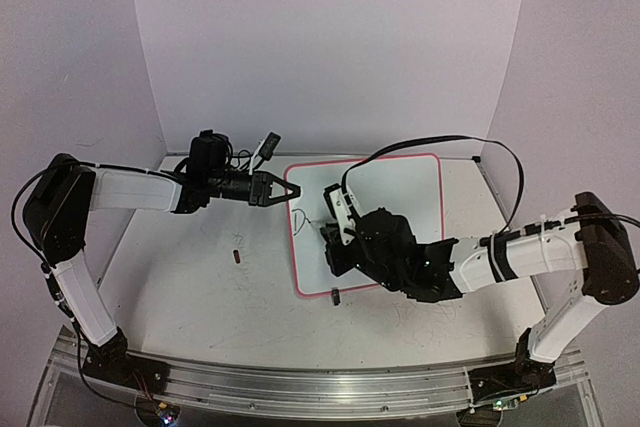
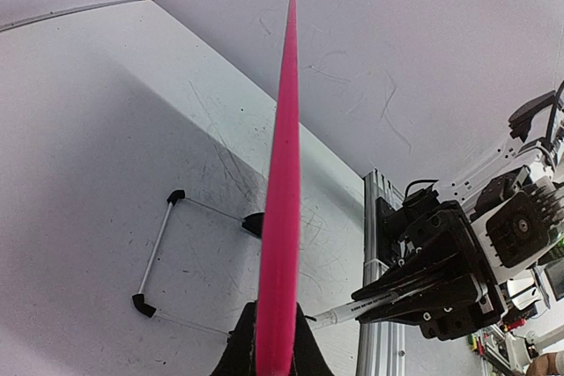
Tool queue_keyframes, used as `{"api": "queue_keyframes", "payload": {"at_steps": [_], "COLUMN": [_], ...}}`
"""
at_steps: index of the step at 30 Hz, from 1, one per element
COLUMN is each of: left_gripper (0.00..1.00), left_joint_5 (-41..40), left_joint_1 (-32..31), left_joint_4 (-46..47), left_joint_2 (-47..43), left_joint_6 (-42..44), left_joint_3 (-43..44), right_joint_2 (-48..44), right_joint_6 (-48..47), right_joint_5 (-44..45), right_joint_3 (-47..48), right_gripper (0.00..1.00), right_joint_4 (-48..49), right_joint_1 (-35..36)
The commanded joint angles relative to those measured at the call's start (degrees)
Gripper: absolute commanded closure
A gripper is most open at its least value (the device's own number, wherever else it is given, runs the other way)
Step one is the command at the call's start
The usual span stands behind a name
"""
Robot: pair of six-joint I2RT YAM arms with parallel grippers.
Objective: Write a sentence on the whiteboard
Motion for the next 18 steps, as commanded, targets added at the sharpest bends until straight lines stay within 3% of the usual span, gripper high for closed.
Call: {"api": "queue_keyframes", "payload": {"at_steps": [1, 18], "left_gripper": [1.0, 1.0], "left_joint_5": [-1.04, -1.08], "left_joint_1": [0.11, 0.11], "left_joint_4": [-0.28, -0.28], "left_joint_2": [-1.26, -1.18], "left_joint_6": [-0.5, -0.58], "left_joint_3": [0.44, 0.41], "right_joint_2": [-1.32, -0.26], "right_joint_6": [1.96, 3.28], "right_joint_5": [0.77, -0.12], "right_joint_3": [-1.26, -1.18], "right_gripper": [1.0, 1.0], "right_joint_4": [-2.53, -2.53], "right_joint_1": [-0.05, 1.02]}}
